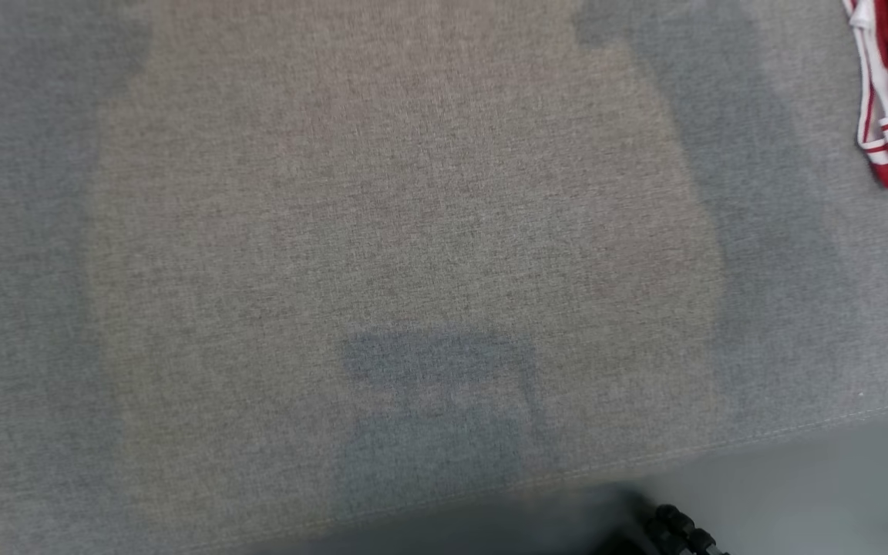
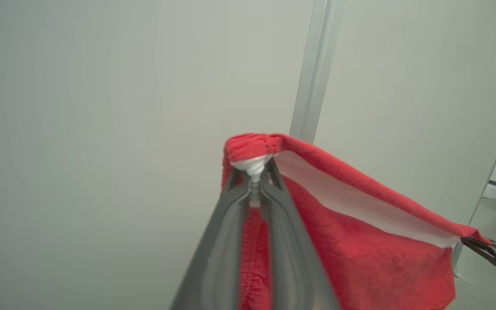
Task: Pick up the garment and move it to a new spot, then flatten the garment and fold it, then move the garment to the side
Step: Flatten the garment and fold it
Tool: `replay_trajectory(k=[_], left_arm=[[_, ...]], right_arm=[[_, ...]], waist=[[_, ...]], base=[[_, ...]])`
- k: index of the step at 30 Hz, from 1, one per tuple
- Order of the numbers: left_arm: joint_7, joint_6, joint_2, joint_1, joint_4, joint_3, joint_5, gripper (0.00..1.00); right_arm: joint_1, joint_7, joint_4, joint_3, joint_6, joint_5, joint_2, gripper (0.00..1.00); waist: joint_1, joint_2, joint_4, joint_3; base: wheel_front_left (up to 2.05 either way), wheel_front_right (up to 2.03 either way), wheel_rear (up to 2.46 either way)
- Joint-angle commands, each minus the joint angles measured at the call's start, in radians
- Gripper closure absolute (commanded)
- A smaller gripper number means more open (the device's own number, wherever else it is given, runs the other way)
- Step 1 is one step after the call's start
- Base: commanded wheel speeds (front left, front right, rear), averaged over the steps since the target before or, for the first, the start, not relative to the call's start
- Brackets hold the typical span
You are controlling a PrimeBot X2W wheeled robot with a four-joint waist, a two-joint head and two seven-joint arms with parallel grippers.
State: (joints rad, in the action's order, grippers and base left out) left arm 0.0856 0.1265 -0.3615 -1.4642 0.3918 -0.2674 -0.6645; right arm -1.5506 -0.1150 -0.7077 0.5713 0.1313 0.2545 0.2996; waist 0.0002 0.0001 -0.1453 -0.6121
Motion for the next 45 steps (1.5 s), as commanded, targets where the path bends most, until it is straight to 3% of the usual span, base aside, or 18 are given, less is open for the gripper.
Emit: replay_trajectory(k=[1, 9, 13, 18, 25, 27, 31, 45], left_arm=[[-0.007, 0.000, 0.004, -0.010, 0.008, 0.000, 0.008, 1.00], [-0.146, -0.006, 0.027, -0.148, 0.072, 0.056, -0.005, 1.00], [-0.178, -0.005, 0.026, -0.116, 0.097, 0.058, -0.012, 1.00], [-0.156, 0.004, 0.005, 0.033, 0.099, -0.013, -0.049, 1.00], [-0.156, 0.005, -0.042, 0.307, 0.002, -0.114, -0.120, 1.00], [-0.158, 0.005, -0.033, 0.391, -0.021, -0.113, -0.166, 1.00], [-0.167, 0.000, -0.060, 0.547, -0.044, -0.163, -0.144, 1.00], [-0.238, -0.120, -0.047, 0.900, -0.017, -0.313, -0.012, 1.00]], right_arm=[[-0.009, -0.007, -0.010, -0.004, -0.001, -0.011, -0.004, 1.00], [-0.169, -0.116, -0.085, -0.182, -0.002, -0.200, -0.019, 1.00], [-0.141, -0.140, -0.065, -0.280, -0.002, -0.317, -0.049, 1.00], [-0.039, -0.145, -0.103, -0.198, -0.002, -0.373, -0.063, 1.00], [0.096, -0.120, -0.102, -0.029, -0.002, -0.270, -0.011, 1.00], [0.138, -0.099, -0.083, 0.014, -0.002, -0.221, 0.019, 1.00], [0.238, -0.047, -0.025, 0.095, -0.002, -0.128, 0.077, 1.00], [0.572, 0.182, 0.245, 0.245, -0.002, 0.093, 0.313, 1.00]], waist=[[-0.0002, -0.0001, -0.007, -0.082], [-0.0002, -0.0001, -0.001, -0.107], [-0.0002, -0.0001, 0.005, -0.121], [-0.0002, -0.0001, 0.016, -0.116], [-0.0002, -0.0001, 0.032, -0.050], [-0.0002, -0.0001, 0.041, -0.020], [-0.0002, -0.0001, 0.054, 0.053], [-0.0002, -0.0001, 0.095, 0.303]], base=[[0.00, 0.00, 0.00], [0.00, 0.00, 0.00], [0.00, 0.00, 0.00], [0.00, 0.00, 0.00], [0.00, 0.00, 0.00], [0.00, 0.00, 0.00], [0.00, 0.00, 0.00], [0.00, 0.00, 0.00]])
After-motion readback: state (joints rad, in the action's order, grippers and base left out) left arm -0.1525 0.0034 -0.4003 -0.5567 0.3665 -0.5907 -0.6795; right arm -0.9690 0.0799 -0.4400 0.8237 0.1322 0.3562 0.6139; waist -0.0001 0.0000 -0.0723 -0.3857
